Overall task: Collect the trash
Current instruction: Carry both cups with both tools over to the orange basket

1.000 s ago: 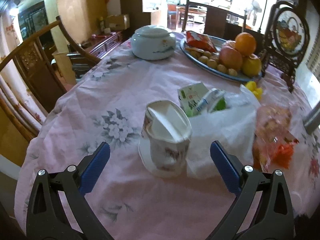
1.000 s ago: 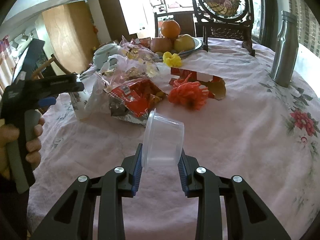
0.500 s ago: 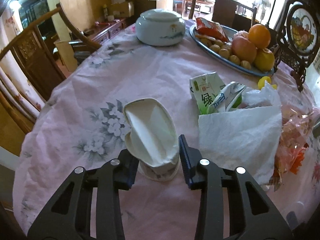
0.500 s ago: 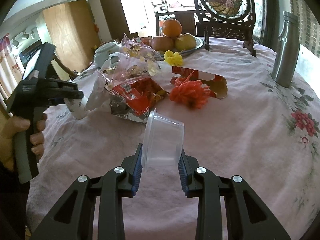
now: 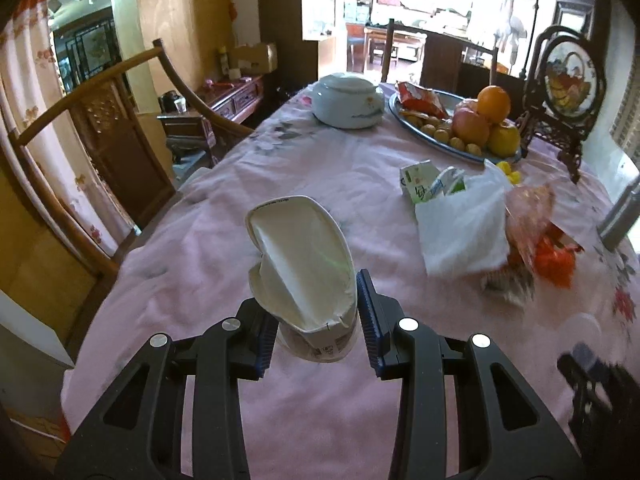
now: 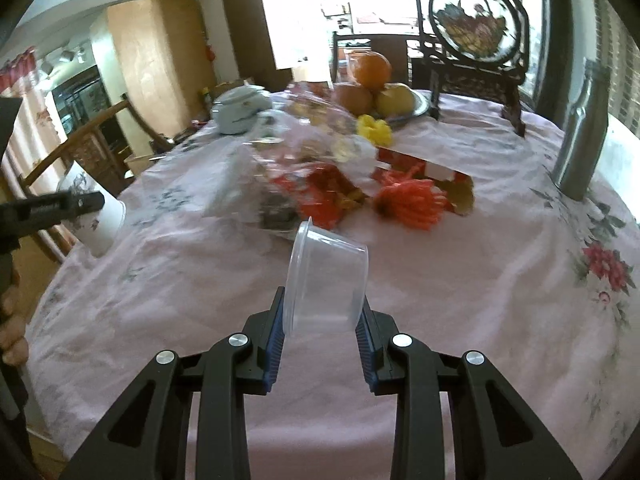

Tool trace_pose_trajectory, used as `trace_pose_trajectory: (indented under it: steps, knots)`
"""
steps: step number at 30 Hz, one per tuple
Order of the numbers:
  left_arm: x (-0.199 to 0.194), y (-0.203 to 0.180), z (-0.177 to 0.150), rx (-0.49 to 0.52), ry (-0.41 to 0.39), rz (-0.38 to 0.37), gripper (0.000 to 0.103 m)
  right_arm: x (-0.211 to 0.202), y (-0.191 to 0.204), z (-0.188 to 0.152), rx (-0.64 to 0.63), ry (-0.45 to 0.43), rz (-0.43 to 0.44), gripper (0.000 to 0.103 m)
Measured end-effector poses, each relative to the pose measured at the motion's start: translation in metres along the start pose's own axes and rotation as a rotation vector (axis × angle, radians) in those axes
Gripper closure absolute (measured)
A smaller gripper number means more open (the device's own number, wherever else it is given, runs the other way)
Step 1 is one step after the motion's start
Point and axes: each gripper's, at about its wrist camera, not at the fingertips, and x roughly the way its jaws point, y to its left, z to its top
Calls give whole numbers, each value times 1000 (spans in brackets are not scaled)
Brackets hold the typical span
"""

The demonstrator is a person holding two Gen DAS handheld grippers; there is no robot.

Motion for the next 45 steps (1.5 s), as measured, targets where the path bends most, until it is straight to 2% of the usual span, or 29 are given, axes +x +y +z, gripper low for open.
trace_pose_trajectory:
  steps: [11, 19, 22, 34, 45]
  knots:
    - [-55, 32, -59, -13, -9, -71, 65, -57, 45, -30, -45, -32, 38, 71]
    - [-89, 58, -104, 23, -21, -92, 65, -75, 83, -49, -108, -18, 67, 71]
    - [-106, 78, -122, 27, -49, -46, 65, -82, 109, -55, -165, -22, 101, 71]
    - [-169, 181, -176, -106, -116, 90, 65, -116, 257, -83, -426, -32, 313, 71]
    - [-193, 287, -233, -321, -105, 227, 65, -142, 384, -117, -622, -13, 494, 71]
